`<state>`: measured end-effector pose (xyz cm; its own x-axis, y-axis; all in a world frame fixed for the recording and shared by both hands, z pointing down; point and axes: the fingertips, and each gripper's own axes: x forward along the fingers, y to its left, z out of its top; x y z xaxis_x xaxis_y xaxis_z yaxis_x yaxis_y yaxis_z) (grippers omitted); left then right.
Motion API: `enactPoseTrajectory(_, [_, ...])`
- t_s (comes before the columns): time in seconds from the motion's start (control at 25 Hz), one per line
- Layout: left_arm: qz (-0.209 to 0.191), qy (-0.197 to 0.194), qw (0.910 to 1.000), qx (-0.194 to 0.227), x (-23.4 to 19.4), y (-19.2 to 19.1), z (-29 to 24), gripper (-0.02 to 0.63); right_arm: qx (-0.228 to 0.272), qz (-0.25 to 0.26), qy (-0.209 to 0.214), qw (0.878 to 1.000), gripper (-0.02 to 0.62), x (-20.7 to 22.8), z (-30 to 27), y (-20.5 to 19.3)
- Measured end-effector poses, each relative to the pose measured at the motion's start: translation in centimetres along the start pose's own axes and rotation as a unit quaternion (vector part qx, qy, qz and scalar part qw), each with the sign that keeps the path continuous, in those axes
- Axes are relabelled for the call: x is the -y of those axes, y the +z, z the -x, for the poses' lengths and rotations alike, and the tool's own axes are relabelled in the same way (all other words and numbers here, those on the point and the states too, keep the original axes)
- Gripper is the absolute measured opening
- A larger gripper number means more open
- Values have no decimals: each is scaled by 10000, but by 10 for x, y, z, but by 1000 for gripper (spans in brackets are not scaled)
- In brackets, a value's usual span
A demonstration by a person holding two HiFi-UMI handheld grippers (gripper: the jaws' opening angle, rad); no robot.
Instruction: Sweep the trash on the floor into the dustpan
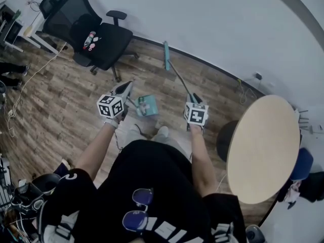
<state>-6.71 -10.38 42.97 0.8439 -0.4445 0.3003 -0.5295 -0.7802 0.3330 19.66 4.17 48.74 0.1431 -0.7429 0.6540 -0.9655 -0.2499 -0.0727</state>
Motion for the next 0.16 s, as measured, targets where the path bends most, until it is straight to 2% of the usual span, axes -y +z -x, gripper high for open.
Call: enactPoseTrajectory(0.16, [6,21,10000,-22,-5,2,-5,-3,-37,-59,45,10000,84,0,-6,0])
